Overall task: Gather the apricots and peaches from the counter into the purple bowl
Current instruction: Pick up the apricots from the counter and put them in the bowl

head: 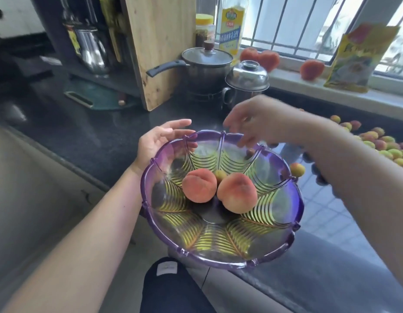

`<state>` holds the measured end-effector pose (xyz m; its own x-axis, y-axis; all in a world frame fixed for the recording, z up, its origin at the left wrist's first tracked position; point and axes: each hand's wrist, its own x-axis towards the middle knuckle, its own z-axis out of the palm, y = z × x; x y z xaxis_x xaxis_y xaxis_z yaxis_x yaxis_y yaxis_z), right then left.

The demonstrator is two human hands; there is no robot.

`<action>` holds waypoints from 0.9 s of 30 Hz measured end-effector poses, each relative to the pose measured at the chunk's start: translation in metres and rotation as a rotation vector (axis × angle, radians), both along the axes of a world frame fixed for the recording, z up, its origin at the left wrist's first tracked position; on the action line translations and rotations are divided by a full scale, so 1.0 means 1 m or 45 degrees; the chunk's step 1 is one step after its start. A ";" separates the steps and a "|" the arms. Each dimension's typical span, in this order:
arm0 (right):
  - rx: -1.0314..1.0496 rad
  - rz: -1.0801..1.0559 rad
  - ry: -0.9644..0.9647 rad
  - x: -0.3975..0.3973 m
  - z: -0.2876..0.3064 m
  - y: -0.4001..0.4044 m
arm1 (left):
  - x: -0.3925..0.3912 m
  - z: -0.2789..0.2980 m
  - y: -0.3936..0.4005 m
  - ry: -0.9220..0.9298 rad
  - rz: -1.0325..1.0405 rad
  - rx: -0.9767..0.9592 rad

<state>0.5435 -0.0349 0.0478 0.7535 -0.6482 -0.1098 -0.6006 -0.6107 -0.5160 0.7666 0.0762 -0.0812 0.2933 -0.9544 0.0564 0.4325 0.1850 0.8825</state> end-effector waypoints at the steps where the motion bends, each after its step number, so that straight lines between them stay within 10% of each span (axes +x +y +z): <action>1: 0.094 -0.147 -0.198 -0.013 0.004 -0.009 | 0.001 -0.001 0.000 -0.003 -0.030 -0.006; 6: -0.024 -0.544 -0.366 -0.059 -0.025 -0.036 | 0.003 -0.001 -0.002 -0.007 -0.196 -0.031; 15: -0.120 -0.115 0.172 -0.024 -0.070 -0.043 | 0.006 0.002 -0.003 0.063 -0.251 -0.031; 22: 0.013 -0.075 0.050 -0.040 -0.074 -0.050 | 0.001 0.002 -0.002 0.017 -0.222 -0.031; 27: 0.218 -0.296 -0.491 -0.065 -0.052 -0.050 | 0.002 0.002 -0.003 0.052 -0.240 -0.037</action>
